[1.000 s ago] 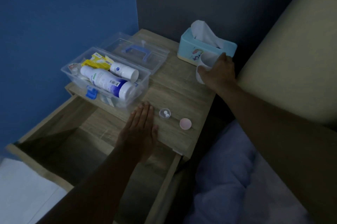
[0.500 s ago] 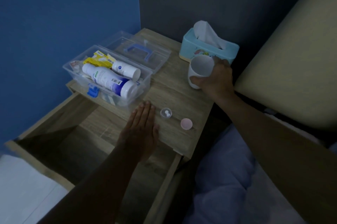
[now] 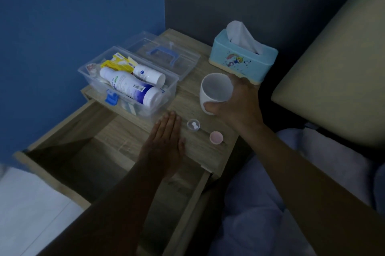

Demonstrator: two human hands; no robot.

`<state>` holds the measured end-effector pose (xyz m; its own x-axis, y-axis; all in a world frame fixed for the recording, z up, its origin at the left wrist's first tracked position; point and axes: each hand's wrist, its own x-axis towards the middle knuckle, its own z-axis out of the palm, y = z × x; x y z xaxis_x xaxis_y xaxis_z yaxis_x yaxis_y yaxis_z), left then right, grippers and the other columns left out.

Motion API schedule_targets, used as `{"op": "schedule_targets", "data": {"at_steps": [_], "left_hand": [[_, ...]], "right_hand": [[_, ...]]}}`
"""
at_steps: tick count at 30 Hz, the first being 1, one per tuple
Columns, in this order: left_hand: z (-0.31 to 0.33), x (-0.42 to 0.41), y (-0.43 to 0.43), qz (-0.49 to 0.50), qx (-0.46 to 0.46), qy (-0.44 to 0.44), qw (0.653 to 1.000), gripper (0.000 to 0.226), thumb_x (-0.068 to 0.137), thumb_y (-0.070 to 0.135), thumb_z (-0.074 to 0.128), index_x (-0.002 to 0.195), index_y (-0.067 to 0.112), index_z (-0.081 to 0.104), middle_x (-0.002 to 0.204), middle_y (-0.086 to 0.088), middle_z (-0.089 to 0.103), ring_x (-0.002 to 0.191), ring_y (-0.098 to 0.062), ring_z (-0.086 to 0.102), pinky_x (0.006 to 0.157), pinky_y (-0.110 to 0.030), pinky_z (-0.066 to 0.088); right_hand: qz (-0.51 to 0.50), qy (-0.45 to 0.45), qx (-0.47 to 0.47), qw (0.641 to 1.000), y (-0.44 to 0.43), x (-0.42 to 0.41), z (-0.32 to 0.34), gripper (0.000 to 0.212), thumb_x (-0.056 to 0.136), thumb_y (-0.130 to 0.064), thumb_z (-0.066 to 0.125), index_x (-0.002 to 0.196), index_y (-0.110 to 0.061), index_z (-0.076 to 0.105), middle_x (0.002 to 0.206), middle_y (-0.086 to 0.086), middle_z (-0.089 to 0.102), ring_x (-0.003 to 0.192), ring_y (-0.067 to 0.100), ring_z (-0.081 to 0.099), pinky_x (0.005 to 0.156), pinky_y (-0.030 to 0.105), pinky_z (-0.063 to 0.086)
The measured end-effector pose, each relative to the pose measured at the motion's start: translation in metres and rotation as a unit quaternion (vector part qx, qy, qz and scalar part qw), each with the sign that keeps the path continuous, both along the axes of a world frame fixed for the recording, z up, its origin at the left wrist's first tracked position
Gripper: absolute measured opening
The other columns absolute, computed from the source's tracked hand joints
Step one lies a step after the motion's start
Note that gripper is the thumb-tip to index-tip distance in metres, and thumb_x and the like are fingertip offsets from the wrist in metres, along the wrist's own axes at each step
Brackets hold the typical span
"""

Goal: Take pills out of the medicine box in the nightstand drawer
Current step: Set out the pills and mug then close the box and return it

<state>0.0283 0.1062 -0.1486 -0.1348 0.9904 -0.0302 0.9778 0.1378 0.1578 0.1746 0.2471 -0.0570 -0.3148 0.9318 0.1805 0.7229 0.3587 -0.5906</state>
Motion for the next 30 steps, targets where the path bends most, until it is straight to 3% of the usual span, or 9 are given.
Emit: {"op": "schedule_targets", "data": {"at_steps": [4,15,23,26,30], "left_hand": [[-0.003,0.000,0.000,0.000,0.006,-0.001,1.000,0.066,0.101,0.042,0.013,0.157,0.007,0.013,0.165,-0.015,0.011,0.154,-0.023,0.007,0.124,-0.041,0.013],[-0.001,0.000,0.000,0.004,0.004,-0.013,1.000,0.065,0.102,0.042,0.015,0.158,0.009,0.009,0.166,-0.013,0.006,0.154,-0.022,0.002,0.125,-0.040,0.009],[-0.002,-0.001,0.001,0.004,-0.008,0.002,1.000,0.065,0.102,0.042,0.013,0.158,0.009,0.006,0.166,-0.013,0.004,0.154,-0.022,0.001,0.125,-0.039,0.004],[0.001,-0.003,0.001,0.000,-0.018,-0.014,1.000,0.065,0.103,0.043,0.015,0.158,0.009,0.006,0.166,-0.014,0.004,0.154,-0.023,0.001,0.125,-0.041,0.007],[0.012,-0.005,-0.002,-0.007,-0.031,-0.077,0.997,0.067,0.103,0.038,0.027,0.158,0.008,0.003,0.166,-0.013,0.000,0.154,-0.024,-0.002,0.125,-0.039,0.002]], "right_hand": [[0.001,-0.011,-0.005,1.000,-0.006,0.001,0.000,0.083,0.056,-0.045,0.086,0.129,-0.018,0.057,0.122,0.004,0.061,0.110,0.019,0.059,0.088,0.033,0.053],[-0.012,-0.010,-0.027,1.000,-0.012,0.005,-0.011,0.083,0.058,-0.042,0.085,0.131,-0.019,0.055,0.122,0.004,0.055,0.109,0.020,0.057,0.078,0.026,0.040],[-0.022,-0.051,-0.036,0.998,-0.013,0.001,-0.019,0.102,0.065,-0.046,0.079,0.149,-0.013,0.033,0.136,0.008,0.043,0.121,0.026,0.049,0.086,0.030,0.039],[-0.030,-0.049,-0.043,0.997,-0.014,0.001,-0.019,0.105,0.067,-0.045,0.079,0.152,-0.012,0.028,0.140,0.009,0.041,0.125,0.026,0.047,0.090,0.032,0.040],[-0.027,-0.046,-0.052,0.997,-0.016,0.003,-0.009,0.104,0.063,-0.047,0.084,0.148,-0.013,0.034,0.138,0.008,0.044,0.126,0.026,0.048,0.090,0.030,0.040]]}}
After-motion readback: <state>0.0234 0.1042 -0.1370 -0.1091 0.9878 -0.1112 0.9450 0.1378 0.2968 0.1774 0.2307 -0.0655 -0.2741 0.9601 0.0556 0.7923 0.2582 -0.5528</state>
